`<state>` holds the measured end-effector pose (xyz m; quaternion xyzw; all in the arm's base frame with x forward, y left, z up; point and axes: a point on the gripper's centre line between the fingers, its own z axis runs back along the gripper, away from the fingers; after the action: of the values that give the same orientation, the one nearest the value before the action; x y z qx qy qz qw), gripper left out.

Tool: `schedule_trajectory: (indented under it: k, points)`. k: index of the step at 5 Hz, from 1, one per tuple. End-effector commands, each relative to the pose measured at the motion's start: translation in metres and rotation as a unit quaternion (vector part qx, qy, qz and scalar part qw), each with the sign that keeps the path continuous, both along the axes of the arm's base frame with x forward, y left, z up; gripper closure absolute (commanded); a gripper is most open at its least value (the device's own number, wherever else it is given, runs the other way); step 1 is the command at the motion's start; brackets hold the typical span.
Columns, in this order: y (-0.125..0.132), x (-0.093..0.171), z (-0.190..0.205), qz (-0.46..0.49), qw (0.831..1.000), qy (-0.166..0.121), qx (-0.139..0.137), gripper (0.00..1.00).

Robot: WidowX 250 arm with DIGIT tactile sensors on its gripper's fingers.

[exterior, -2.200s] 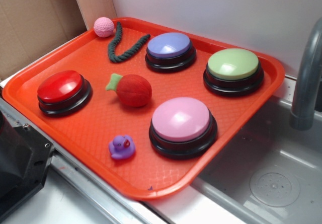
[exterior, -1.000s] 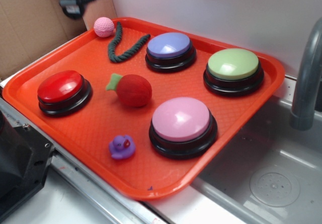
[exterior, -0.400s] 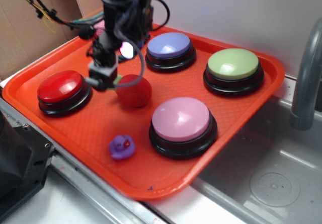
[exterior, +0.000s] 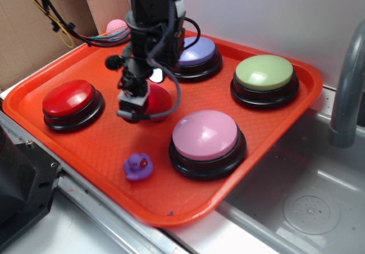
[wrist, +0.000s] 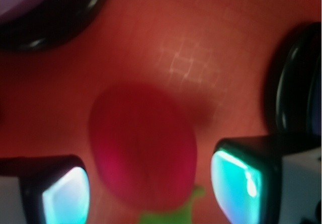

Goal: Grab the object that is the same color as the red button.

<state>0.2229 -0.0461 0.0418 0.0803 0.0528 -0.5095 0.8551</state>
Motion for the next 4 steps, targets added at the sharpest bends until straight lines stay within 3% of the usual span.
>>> schedule_trajectory:
  k: [1,2,3,4]
  points:
    - [-0.009,0.002,-0.016,0.035,0.998,-0.002,-0.054,1.0]
    - [-0.004,-0.004,0.004,0.063,0.997,-0.017,-0.029,1.0]
    - [0.006,-0.012,0.054,0.187,0.981,-0.033,-0.041,1.0]
    - [0.006,-0.014,0.101,0.306,0.946,-0.11,0.017,1.0]
